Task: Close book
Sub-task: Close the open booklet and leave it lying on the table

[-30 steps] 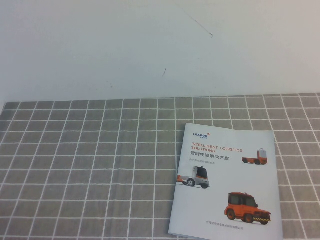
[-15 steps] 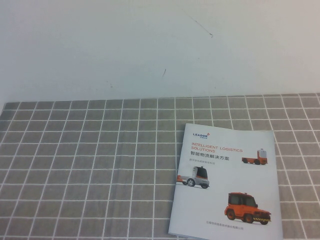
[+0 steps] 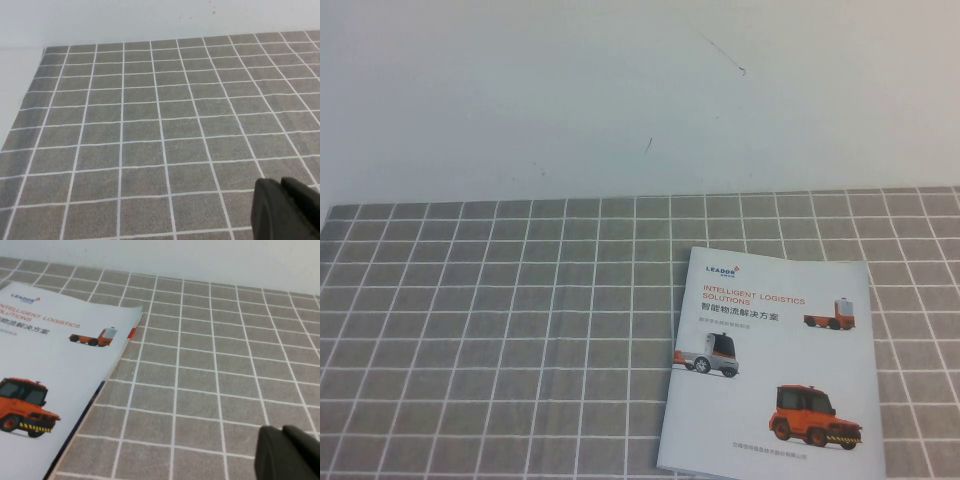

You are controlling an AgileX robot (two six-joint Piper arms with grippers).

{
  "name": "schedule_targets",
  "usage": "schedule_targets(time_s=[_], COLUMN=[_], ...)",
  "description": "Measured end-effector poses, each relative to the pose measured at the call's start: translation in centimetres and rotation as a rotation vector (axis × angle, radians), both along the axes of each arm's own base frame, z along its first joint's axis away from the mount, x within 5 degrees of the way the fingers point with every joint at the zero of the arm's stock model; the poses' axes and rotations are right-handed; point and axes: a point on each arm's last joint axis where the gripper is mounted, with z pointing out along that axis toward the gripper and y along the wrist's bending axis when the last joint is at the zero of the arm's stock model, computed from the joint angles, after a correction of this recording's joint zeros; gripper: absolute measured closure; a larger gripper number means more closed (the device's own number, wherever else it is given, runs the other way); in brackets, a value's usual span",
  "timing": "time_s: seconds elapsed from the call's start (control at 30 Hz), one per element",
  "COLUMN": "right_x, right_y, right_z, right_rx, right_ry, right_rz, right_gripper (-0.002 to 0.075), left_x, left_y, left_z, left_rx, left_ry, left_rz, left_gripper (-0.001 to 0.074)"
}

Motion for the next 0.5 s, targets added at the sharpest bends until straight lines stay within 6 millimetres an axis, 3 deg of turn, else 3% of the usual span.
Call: schedule_targets(time_s=[0.2,0.5], right_x=[-0.01,-0.02], right_y=[-0.01,-0.06], right_z=[-0.03,-0.04], right_rx=[0.069,0.040], right_ry=[0.005,0.007], right_rz=[-0.025,-0.020], right_gripper=[0.0728,0.0728], left_x=[-0.01,-0.01], left_y=[0.00,0.00], left_z=[0.03,0.02], left_rx=[0.000,0.000], left_ry=[0.000,0.002], left_rz=[0.000,0.000], left_gripper=[0.0738,0.0738])
